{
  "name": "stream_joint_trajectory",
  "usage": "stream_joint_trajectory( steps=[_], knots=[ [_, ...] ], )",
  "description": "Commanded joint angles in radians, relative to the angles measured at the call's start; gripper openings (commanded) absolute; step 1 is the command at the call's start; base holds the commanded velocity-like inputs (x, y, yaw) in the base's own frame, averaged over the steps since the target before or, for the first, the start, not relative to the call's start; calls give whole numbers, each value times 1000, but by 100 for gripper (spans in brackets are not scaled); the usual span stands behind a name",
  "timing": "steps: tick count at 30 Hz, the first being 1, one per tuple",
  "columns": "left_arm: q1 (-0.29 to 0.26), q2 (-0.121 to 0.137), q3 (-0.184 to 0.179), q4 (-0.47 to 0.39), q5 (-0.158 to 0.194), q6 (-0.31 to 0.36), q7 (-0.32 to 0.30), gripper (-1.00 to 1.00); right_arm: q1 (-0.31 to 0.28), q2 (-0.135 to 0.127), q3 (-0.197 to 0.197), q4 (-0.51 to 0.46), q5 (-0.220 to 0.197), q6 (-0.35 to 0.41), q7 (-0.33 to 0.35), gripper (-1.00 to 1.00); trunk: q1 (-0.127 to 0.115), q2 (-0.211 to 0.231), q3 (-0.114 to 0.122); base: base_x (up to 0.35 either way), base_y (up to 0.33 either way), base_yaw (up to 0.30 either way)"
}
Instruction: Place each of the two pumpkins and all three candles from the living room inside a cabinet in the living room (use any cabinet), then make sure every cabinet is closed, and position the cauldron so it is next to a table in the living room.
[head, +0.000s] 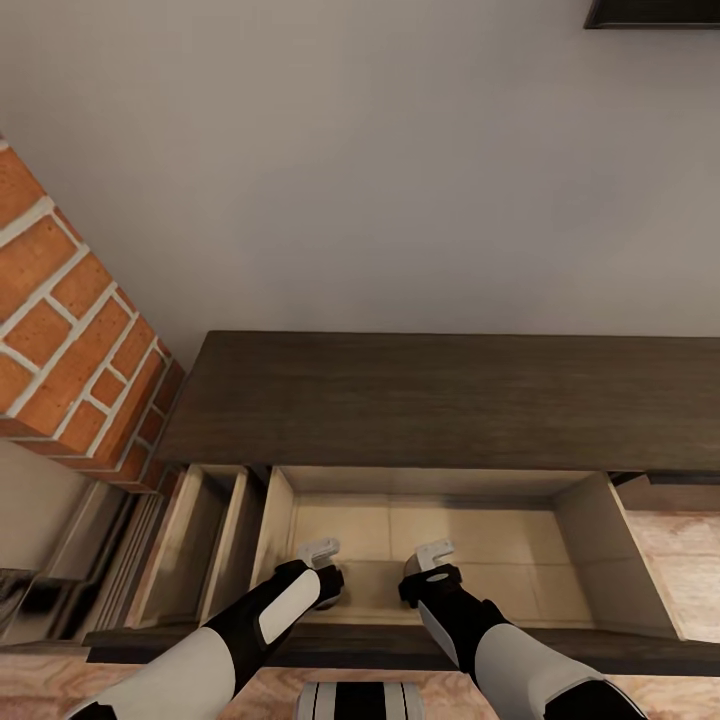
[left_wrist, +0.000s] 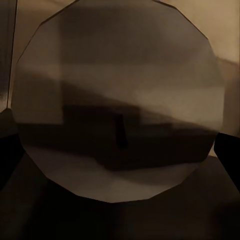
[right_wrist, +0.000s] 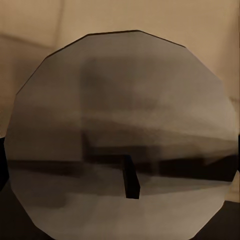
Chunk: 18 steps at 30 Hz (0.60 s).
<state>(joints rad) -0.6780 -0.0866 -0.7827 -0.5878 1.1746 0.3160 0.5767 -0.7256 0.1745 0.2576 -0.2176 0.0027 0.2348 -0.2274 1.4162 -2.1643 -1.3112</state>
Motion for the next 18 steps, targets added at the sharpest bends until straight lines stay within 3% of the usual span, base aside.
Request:
stream_joint_trajectory(
  steps=[1,18],
  knots=[
    [0,0,0,0,0,0,0,-100,0,0,0,0,-2,0,5,-100,0,0,0,0,0,1],
    [0,-3,-1,22,-1,-1,-1,-100,0,0,-2,10,-7,53,8,-100,0,0,0,0,0,0]
  ],
)
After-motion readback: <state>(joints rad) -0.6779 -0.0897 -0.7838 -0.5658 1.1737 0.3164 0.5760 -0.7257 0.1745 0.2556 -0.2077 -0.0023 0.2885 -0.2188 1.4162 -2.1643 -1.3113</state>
